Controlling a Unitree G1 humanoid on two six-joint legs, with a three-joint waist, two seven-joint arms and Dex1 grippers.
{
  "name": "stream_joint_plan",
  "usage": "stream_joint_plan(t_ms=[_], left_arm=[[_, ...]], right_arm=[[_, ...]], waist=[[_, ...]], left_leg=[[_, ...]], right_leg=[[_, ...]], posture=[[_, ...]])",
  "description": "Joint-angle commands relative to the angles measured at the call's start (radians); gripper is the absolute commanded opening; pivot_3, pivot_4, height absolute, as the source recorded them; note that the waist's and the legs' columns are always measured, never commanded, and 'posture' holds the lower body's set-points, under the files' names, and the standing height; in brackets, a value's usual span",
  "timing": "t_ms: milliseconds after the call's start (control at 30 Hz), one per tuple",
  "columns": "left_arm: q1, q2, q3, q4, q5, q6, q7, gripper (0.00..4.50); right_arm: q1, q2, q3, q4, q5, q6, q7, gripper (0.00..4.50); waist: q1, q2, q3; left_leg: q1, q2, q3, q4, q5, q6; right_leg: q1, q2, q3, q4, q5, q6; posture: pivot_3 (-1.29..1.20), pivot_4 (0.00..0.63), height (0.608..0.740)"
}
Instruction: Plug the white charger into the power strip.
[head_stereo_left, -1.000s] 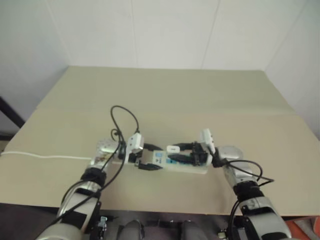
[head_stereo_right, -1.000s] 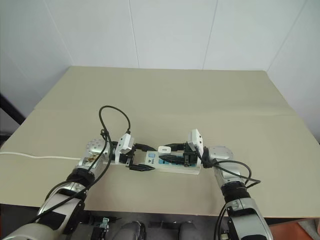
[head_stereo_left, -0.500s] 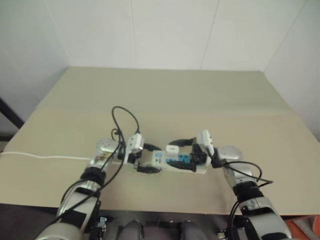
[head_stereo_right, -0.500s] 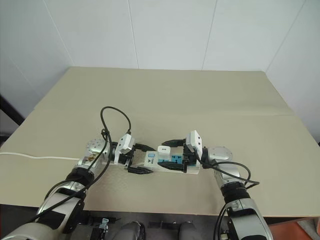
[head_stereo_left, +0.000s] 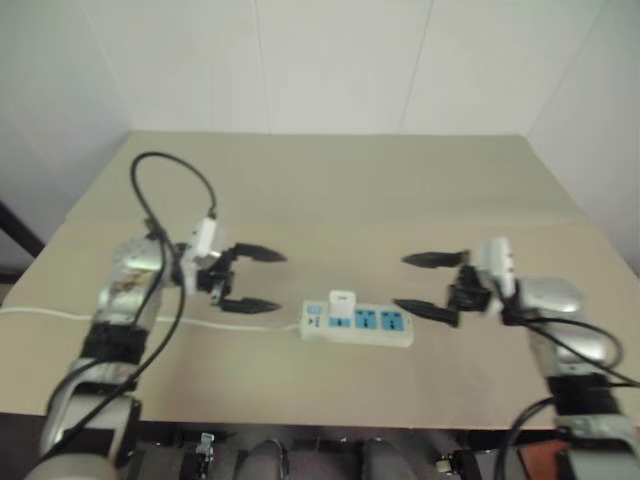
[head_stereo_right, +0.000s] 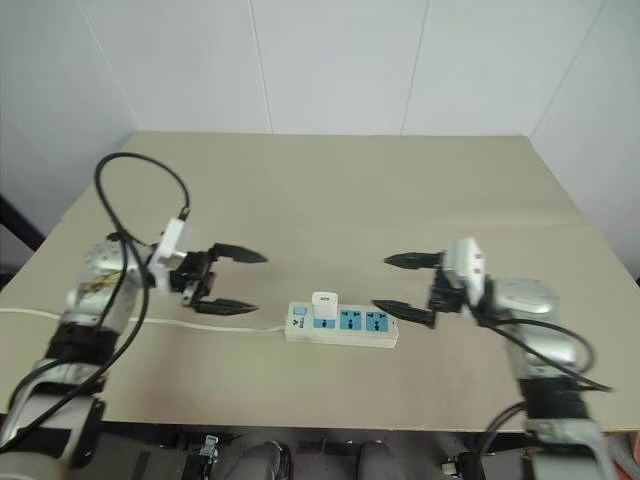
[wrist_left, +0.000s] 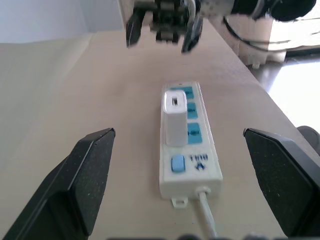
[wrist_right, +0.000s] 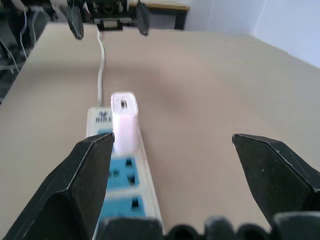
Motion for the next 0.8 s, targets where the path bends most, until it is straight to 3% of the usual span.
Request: stream_joint_plan(t_ms=[33,133,233,800], left_arm=[[0.052,0.087,-0.004,0.005,-0.004,-0.035,-0.004,4.48],[0.109,0.147,0.018,0.005,-0.002,-0.040,-0.004,4.48],[0.141,0.162,0.046,-0.011,-0.007,-0.027,-0.004,4.48],[0.145,0.128,0.047,-0.032,0.024,-0.012,0.017,4.48]], right_arm=[[0.069,-0.120,-0.082,-0.082,0.054,0.042,0.074,4.50],[0.156,-0.253,-0.137,-0.106,0.028,0.064,0.106,4.50],[0.209,-0.317,-0.182,-0.137,0.061,0.130,0.094,4.50],[0.339,-0.319,-0.259,-0.230,0.053,0.152,0.019,4.50]], waist=[[-0.001,0.000,0.001],[-0.001,0.000,0.001],[0.000,0.001,0.001],[0.009,0.000,0.002]], left_leg=[[0.000,0.000,0.000,0.000,0.000,0.000],[0.000,0.000,0.001,0.001,0.000,0.000],[0.000,0.000,0.001,0.001,0.000,0.000],[-0.001,0.000,0.002,0.001,0.000,0.000]], right_leg=[[0.000,0.000,0.000,0.000,0.000,0.000],[0.000,0.000,0.000,0.000,0.000,0.000],[0.001,-0.001,0.000,0.000,0.000,0.000],[0.001,0.000,0.000,-0.001,0.000,0.000]], posture=[[0.00,0.150,0.740],[0.00,0.150,0.740],[0.00,0.150,0.740],[0.00,0.150,0.740]])
